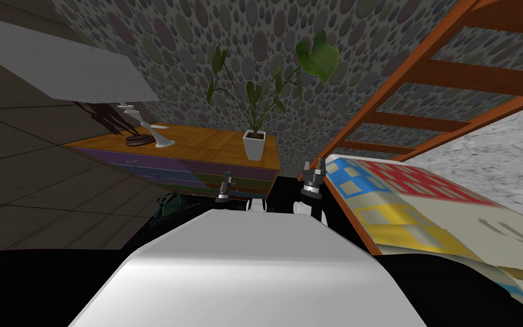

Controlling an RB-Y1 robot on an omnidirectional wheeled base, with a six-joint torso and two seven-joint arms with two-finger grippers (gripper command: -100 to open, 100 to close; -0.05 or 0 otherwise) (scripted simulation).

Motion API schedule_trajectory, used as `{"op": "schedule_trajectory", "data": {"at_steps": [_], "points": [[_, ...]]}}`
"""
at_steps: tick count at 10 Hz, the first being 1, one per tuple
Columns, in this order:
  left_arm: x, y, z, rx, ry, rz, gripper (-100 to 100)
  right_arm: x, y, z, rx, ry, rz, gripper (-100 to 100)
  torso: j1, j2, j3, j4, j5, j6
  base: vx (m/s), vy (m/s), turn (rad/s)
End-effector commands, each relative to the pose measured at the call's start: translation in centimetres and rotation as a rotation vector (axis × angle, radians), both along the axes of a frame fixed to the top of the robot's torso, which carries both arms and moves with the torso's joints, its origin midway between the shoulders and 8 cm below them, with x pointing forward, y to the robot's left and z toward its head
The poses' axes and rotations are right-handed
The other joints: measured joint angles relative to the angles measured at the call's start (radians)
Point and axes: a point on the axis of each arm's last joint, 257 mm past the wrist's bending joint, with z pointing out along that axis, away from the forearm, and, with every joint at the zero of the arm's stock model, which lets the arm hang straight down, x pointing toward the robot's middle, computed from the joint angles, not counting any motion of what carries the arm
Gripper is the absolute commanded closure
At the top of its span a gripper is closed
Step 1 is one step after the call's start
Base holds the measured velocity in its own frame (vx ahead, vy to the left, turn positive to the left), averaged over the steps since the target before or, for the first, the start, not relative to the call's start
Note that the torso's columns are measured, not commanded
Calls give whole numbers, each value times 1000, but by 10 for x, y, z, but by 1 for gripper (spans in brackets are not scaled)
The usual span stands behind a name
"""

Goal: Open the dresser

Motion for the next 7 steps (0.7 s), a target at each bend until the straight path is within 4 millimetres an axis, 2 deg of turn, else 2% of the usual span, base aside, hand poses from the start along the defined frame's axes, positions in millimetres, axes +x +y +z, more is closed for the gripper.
{"op": "schedule_trajectory", "data": {"at_steps": [1, 4, 5, 7], "points": [[-8, -2, -6, -1, 3, 1, 100, 0, 0, 0, 0, 0, 0, 0, 0, 0, 0, 0, 0, 0, 0, 0, 0], [-22, -5, -13, -1, 2, 1, 100, 0, 0, 0, 0, 0, 0, 0, 0, 0, 0, 1, -1, 0, -8, 12, -2], [-19, -4, -12, -2, 6, 1, 100, 0, 0, 0, 0, 0, 0, 0, 0, 0, 0, 0, -1, 0, -2, 5, -2], [-15, -1, -4, -1, 4, -4, 100, 0, 0, 0, 0, 0, 0, 0, 0, 5, 2, 2, -1, -1, -122, -6, 22]]}}
